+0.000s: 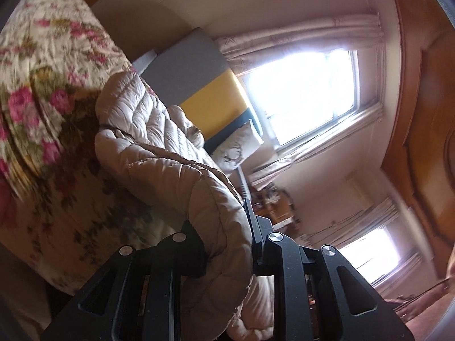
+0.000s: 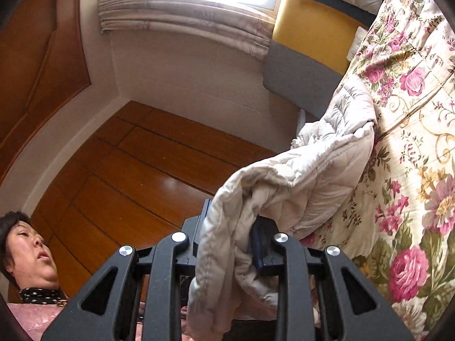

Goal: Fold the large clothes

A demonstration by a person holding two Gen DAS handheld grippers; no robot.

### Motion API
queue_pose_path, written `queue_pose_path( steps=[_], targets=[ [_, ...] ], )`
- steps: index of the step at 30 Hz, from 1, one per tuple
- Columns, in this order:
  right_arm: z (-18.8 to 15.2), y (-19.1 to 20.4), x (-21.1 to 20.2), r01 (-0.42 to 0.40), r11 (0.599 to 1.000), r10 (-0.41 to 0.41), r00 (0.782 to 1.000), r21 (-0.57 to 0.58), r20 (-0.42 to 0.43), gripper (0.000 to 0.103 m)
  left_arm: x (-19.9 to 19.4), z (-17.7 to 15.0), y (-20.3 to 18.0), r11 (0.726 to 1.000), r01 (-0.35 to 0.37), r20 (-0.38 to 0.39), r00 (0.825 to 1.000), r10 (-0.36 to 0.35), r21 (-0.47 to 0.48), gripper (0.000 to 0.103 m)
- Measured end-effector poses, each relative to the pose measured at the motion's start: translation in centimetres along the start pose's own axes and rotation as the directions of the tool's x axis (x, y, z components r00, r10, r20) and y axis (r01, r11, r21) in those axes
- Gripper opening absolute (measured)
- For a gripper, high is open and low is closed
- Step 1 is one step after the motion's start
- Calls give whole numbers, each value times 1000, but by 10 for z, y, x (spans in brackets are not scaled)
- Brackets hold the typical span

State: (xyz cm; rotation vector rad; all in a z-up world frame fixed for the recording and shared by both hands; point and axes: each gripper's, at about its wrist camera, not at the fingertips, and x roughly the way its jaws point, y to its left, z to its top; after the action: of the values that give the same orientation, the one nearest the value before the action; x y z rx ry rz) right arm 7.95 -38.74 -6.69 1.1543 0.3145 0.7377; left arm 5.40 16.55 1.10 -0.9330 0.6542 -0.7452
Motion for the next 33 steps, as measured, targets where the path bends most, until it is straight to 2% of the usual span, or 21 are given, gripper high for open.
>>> queue_pose_path(
  steps=[5, 8, 11, 14, 18, 22, 24, 28, 33],
  targets=[
    [-11, 10, -6, -9, 1000, 9, 1000, 5, -29, 24, -3, -4, -7, 1000, 13, -25, 1000, -13, -7, 21],
    [-19, 24, -14, -45, 999, 46, 999, 30, -27, 24, -9, -5, -13, 999, 43, -26, 999, -44, -18, 21],
    [-21, 40, -19, -84, 996, 84, 996, 3, -26, 24, -14, -1, -18, 996, 82, -12, 997, -82, -19, 21],
    [-11, 36, -13, -116, 993, 116, 993, 13, -2, 24, -7, 11, -13, 994, 103, -3, 995, -103, -43, 21],
    [13, 10, -3, -109, 989, 103, 993, 101, 64, 24, 18, 36, 10, 991, 71, -14, 997, -73, -116, 21],
    [40, -28, 18, -121, 968, 94, 987, 221, 133, 24, 46, 62, 33, 985, 14, -35, 999, -20, -174, 21],
    [57, -43, 32, -112, 960, 77, 987, 257, 141, 24, 63, 79, 43, 982, -10, -49, 999, 1, -190, 21],
    [81, -63, 59, -40, 960, -1, 989, 278, 146, 24, 89, 103, 58, 982, -100, -64, 994, 91, -161, 21],
    [97, -96, 82, -3, 932, -64, 983, 362, 174, 26, 113, 119, 86, 963, -148, -72, 988, 135, -225, 21]
  ],
)
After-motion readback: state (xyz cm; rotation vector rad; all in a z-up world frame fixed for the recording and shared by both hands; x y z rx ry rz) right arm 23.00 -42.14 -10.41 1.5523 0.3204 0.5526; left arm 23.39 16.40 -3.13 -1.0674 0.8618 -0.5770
